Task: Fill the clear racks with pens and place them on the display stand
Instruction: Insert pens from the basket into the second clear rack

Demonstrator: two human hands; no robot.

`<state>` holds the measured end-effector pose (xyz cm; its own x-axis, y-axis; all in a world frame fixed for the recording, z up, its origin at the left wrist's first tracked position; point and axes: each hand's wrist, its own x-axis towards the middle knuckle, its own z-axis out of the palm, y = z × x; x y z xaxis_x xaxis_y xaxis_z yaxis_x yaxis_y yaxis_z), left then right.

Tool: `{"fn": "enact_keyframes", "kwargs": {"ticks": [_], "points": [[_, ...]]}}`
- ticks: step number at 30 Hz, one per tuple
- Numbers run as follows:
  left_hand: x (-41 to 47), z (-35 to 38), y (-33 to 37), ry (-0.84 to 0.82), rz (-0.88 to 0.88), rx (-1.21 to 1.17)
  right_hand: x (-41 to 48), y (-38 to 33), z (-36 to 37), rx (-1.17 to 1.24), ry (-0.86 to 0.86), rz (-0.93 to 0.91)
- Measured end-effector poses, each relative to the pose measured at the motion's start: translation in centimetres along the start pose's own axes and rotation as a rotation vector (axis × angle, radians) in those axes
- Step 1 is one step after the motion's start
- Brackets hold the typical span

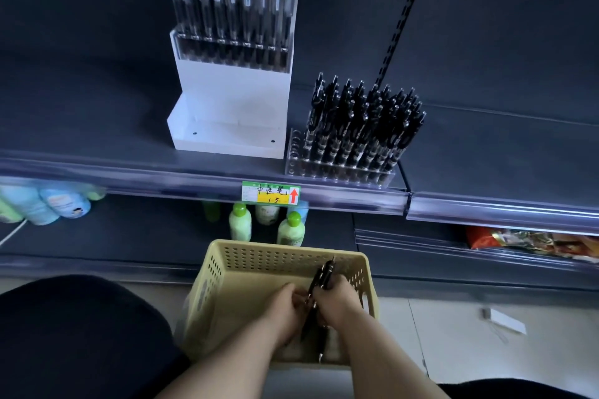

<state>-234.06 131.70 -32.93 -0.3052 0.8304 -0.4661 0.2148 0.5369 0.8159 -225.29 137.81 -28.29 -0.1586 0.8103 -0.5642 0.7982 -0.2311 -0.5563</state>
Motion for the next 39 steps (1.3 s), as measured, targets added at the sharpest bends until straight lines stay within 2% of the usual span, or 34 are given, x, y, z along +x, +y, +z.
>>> {"fn": "enact_keyframes", "kwargs": {"ticks": [8, 11, 14, 19, 24, 29, 35, 39], "points": [[-2.3, -4.3, 3.6, 0.146, 0.107, 0.074, -3.8, -4.0, -2.4, 0.065, 0.111, -0.214], [-3.1, -6.0, 6.8, 0.238, 0.139, -0.06, -5.5, -6.5, -3.7, 0.113, 0.216, -0.364], [-4.1, -8.4, 10.3, 0.402, 0.216, 0.024, -6.8, -9.3, -4.8, 0.223, 0.301, -0.538], [-5.1, -12.8, 15.8, 0.501, 0.405, 0.087, -8.1, -13.7, -7.8, 0.313, 0.448, -0.809], [-4.1, -17.1, 18.4, 0.555, 0.511, -0.073, -8.0, -17.4, -11.9, 0.359, 0.542, -0.922], [-1.6, -18.9, 20.3, 0.624, 0.607, -0.106, -6.9, -21.1, -15.0, 0.283, 0.652, -1.025], [1.4, -19.1, 21.5, 0.65, 0.67, -0.006, -3.8, -24.0, -15.9, 0.131, 0.651, -1.089], [2.6, -19.0, 21.6, 0.686, 0.665, -0.01, -1.9, -24.7, -15.9, -0.004, 0.616, -1.006]]}}
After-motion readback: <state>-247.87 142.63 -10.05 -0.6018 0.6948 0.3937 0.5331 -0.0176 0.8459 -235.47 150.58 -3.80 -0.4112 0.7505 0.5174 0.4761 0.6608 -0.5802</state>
